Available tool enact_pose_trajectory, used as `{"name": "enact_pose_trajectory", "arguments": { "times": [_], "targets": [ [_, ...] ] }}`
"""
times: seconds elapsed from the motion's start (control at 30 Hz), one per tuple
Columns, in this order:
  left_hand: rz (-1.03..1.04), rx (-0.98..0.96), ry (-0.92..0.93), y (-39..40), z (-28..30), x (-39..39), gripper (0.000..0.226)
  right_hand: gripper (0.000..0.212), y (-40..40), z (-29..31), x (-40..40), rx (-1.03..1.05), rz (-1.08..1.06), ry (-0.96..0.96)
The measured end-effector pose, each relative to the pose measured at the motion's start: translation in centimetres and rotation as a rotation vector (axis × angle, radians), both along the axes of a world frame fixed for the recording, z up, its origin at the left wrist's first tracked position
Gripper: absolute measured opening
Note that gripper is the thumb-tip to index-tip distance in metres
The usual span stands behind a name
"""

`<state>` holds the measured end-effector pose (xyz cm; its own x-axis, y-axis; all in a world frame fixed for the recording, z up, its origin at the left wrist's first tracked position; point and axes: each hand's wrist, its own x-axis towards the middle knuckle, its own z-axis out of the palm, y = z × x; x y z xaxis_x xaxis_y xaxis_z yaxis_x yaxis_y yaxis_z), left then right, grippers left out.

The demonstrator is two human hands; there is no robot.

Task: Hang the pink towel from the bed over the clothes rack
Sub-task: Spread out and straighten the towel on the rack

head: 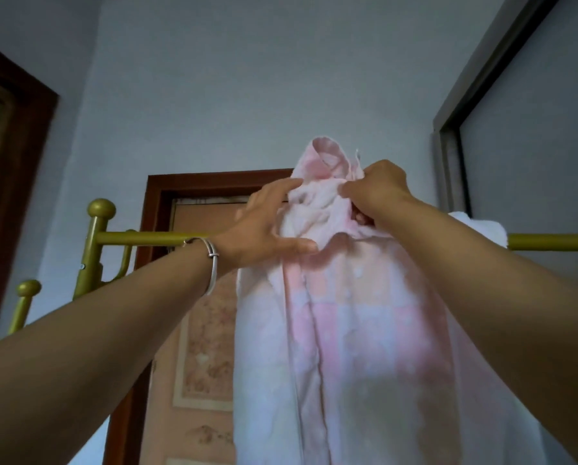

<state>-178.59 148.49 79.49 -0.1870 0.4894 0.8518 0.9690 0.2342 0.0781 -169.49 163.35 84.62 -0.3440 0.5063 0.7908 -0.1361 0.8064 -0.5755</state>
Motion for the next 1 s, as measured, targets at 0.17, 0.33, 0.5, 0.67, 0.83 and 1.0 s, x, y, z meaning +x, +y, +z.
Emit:
{"name": "enact_pose_trajectory", "arguments": {
  "times": [0.17, 0.33, 0.5, 0.67, 0.83, 1.0],
  "targets": [
    [0.132, -0.074, 0.060, -1.1, 0.1, -0.6, 0.081, 0.004, 0.0, -0.1, -0.1, -0.177, 0.099, 0.010],
    [0.112, 0.191, 0.054, -1.9, 0.4, -0.7, 0.049, 0.023, -0.1, -0.1, 0.2, -0.506, 0.405, 0.123],
    [0.433, 0.090, 0.206, -2.4, 0.9, -1.5, 0.028, 0.028, 1.9, 0.3, -0.5, -0.371, 0.124, 0.390],
    [0.689, -0.093, 0.226, -1.1, 1.3, -1.3, 0.030, 0.043, 1.1, -2.1, -1.4, 0.309, -0.205, -0.394],
    [0.274, -0.120, 0.145, 1.2, 0.9, 0.9, 0.031, 0.047, 1.4, -2.2, -0.6, 0.314, -0.179, -0.309],
    [0.151, -0.208, 0.006, 4.1, 2.2, 2.1, 0.028, 0.034, 2.1, -3.1, 0.7, 0.361, -0.234, -0.292]
  ]
}}
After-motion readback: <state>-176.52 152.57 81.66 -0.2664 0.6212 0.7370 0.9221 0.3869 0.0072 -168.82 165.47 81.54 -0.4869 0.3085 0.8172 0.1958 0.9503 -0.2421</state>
